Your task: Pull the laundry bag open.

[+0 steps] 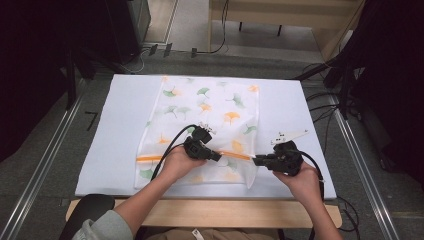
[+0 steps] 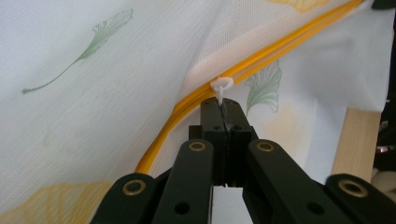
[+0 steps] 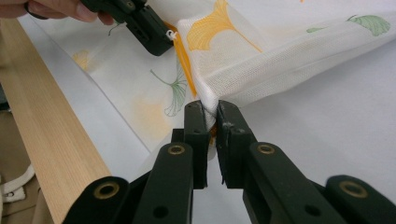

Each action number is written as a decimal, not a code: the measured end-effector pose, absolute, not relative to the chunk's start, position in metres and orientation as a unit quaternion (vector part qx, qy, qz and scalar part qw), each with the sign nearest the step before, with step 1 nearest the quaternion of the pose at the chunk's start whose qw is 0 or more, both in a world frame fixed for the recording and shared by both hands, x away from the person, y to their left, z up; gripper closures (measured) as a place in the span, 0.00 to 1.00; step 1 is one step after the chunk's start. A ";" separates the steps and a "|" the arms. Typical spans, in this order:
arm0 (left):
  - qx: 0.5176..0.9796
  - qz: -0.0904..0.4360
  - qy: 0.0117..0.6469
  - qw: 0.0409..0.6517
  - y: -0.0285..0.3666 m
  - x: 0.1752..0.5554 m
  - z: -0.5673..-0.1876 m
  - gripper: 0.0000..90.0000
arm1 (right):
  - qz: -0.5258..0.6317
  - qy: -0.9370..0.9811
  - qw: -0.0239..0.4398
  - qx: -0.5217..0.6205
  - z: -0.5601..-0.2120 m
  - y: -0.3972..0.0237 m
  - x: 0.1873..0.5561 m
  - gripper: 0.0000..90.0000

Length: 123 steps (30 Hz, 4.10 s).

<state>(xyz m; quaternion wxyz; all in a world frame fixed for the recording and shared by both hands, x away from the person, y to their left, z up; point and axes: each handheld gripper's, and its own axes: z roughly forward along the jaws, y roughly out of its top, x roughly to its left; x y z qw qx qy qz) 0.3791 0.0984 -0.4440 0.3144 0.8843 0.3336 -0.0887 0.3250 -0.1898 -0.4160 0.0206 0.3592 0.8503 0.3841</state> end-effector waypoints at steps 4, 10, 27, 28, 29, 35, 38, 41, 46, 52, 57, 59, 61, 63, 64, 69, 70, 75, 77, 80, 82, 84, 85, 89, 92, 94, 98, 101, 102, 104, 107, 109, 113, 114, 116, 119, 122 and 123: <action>0.877 -0.098 0.333 0.333 0.101 0.378 -0.443 1.00 | 0.386 0.848 0.020 0.362 -0.416 -0.191 0.326 0.95; 0.878 -0.096 0.329 0.333 0.101 0.377 -0.442 1.00 | 0.385 0.848 0.019 0.365 -0.416 -0.191 0.326 0.95; 0.877 -0.100 0.331 0.333 0.104 0.377 -0.442 1.00 | 0.386 0.847 0.016 0.367 -0.417 -0.193 0.326 0.95; 0.877 -0.101 0.332 0.333 0.104 0.378 -0.442 1.00 | 0.386 0.847 0.015 0.366 -0.417 -0.192 0.326 0.95; 0.877 -0.101 0.332 0.333 0.104 0.378 -0.442 1.00 | 0.386 0.847 0.015 0.366 -0.417 -0.192 0.326 0.95; 0.878 -0.103 0.332 0.330 0.104 0.378 -0.444 1.00 | 0.384 0.848 0.016 0.365 -0.417 -0.191 0.324 0.95; 0.879 -0.101 0.333 0.325 0.105 0.380 -0.445 1.00 | 0.383 0.849 0.018 0.363 -0.416 -0.192 0.323 0.95; 0.878 -0.100 0.335 0.325 0.106 0.381 -0.445 1.00 | 0.383 0.848 0.018 0.366 -0.416 -0.193 0.322 0.95; 0.876 -0.101 0.341 0.325 0.112 0.383 -0.444 1.00 | 0.383 0.846 0.017 0.370 -0.416 -0.196 0.323 0.95; 0.873 -0.102 0.347 0.326 0.114 0.383 -0.445 1.00 | 0.382 0.847 0.016 0.370 -0.417 -0.196 0.324 0.95; 0.875 -0.102 0.344 0.325 0.114 0.382 -0.444 1.00 | 0.381 0.846 0.017 0.373 -0.417 -0.197 0.324 0.95; 0.874 -0.101 0.345 0.326 0.114 0.382 -0.444 1.00 | 0.381 0.846 0.017 0.372 -0.418 -0.197 0.325 0.95; 0.874 -0.102 0.345 0.326 0.114 0.382 -0.444 1.00 | 0.381 0.846 0.016 0.372 -0.418 -0.198 0.325 0.95; 0.874 -0.102 0.345 0.327 0.114 0.382 -0.443 1.00 | 0.381 0.846 0.017 0.372 -0.418 -0.198 0.325 0.95; 0.874 -0.102 0.344 0.327 0.114 0.382 -0.443 1.00 | 0.381 0.846 0.016 0.373 -0.418 -0.198 0.325 0.95; 0.874 -0.103 0.344 0.328 0.115 0.382 -0.443 1.00 | 0.380 0.847 0.018 0.371 -0.418 -0.197 0.325 0.95; 0.873 -0.103 0.345 0.329 0.115 0.382 -0.443 1.00 | 0.380 0.847 0.017 0.372 -0.418 -0.197 0.325 0.95; 0.876 -0.101 0.344 0.321 0.115 0.383 -0.444 1.00 | 0.378 0.849 0.016 0.370 -0.419 -0.197 0.326 0.95; 0.875 -0.100 0.348 0.320 0.116 0.383 -0.444 1.00 | 0.377 0.849 0.015 0.370 -0.419 -0.196 0.326 0.95; 0.875 -0.097 0.351 0.319 0.119 0.382 -0.443 1.00 | 0.376 0.849 0.015 0.371 -0.418 -0.196 0.326 0.95; 0.874 -0.097 0.352 0.320 0.121 0.382 -0.443 1.00 | 0.376 0.849 0.015 0.371 -0.418 -0.196 0.327 0.95; 0.870 -0.094 0.360 0.322 0.127 0.382 -0.441 1.00 | 0.376 0.849 0.015 0.370 -0.418 -0.197 0.327 0.95; 0.870 -0.094 0.360 0.322 0.127 0.382 -0.441 1.00 | 0.376 0.849 0.015 0.371 -0.418 -0.198 0.327 0.95; 0.865 -0.091 0.369 0.327 0.135 0.382 -0.439 1.00 | 0.376 0.848 0.013 0.372 -0.418 -0.200 0.327 0.94; 0.864 -0.086 0.375 0.324 0.141 0.380 -0.439 1.00 | 0.377 0.849 0.010 0.370 -0.419 -0.199 0.330 0.94; 0.864 -0.087 0.377 0.323 0.143 0.380 -0.439 1.00 | 0.374 0.851 0.010 0.368 -0.419 -0.197 0.332 0.94; 0.863 -0.087 0.379 0.324 0.145 0.379 -0.439 1.00 | 0.375 0.852 0.007 0.366 -0.418 -0.195 0.334 0.94; 0.862 -0.087 0.377 0.327 0.147 0.376 -0.438 1.00 | 0.374 0.852 0.007 0.366 -0.418 -0.195 0.335 0.94; 0.864 -0.085 0.374 0.327 0.147 0.374 -0.436 1.00 | 0.373 0.853 0.007 0.366 -0.418 -0.194 0.334 0.94; 0.867 -0.083 0.369 0.324 0.146 0.372 -0.434 1.00 | 0.372 0.854 0.007 0.365 -0.419 -0.195 0.334 0.94; 0.867 -0.083 0.368 0.324 0.146 0.370 -0.432 1.00 | 0.370 0.854 0.007 0.366 -0.419 -0.195 0.334 0.94; 0.868 -0.084 0.368 0.323 0.146 0.369 -0.431 1.00 | 0.370 0.853 0.008 0.367 -0.420 -0.195 0.335 0.94; 0.867 -0.085 0.369 0.323 0.147 0.368 -0.431 1.00 | 0.371 0.854 0.007 0.365 -0.420 -0.195 0.335 0.94; 0.866 -0.088 0.371 0.324 0.148 0.368 -0.432 1.00 | 0.371 0.854 0.007 0.366 -0.420 -0.195 0.335 0.94; 0.866 -0.085 0.373 0.322 0.148 0.368 -0.432 1.00 | 0.371 0.854 0.006 0.365 -0.421 -0.195 0.336 0.94; 0.869 -0.078 0.371 0.318 0.150 0.369 -0.431 1.00 | 0.369 0.854 0.005 0.368 -0.422 -0.195 0.337 0.94; 0.869 -0.079 0.376 0.312 0.155 0.370 -0.431 1.00 | 0.369 0.853 0.005 0.368 -0.422 -0.195 0.337 0.94; 0.869 -0.079 0.376 0.312 0.155 0.370 -0.431 1.00 | 0.369 0.853 0.005 0.368 -0.422 -0.195 0.337 0.94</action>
